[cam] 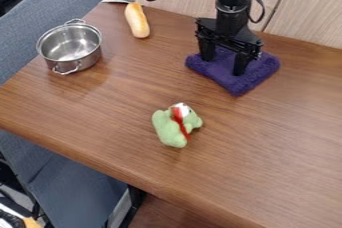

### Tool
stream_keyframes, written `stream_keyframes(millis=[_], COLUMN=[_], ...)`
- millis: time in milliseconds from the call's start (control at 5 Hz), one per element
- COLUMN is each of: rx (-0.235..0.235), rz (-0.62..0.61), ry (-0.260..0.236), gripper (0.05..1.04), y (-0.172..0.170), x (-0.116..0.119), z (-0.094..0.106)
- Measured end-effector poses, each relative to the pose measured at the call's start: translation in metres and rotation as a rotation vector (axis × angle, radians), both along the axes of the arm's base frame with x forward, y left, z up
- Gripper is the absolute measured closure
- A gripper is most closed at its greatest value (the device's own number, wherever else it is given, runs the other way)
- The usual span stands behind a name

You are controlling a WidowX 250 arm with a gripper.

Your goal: Put purple towel from lower to the top right side of the table

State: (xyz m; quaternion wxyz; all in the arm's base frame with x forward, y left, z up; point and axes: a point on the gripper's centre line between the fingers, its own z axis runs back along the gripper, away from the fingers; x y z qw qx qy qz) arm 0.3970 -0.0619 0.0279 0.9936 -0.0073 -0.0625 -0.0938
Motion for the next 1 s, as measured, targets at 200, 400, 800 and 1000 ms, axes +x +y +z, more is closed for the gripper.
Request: stream_keyframes(millis=[200, 400, 800, 1000], rx=[-0.006, 0.01, 0.006, 0.004], rz=[0.007, 0.026, 0.073, 0.073], ry=[-0.002, -0.07, -0.313, -0.321], gripper=[0.084, 0.083, 0.083, 0.083], y=[-0.002, 0.002, 0.028, 0.027], x=[-0.004, -0.012, -0.02, -0.02], z=[0.004, 0.021, 0.093, 0.094])
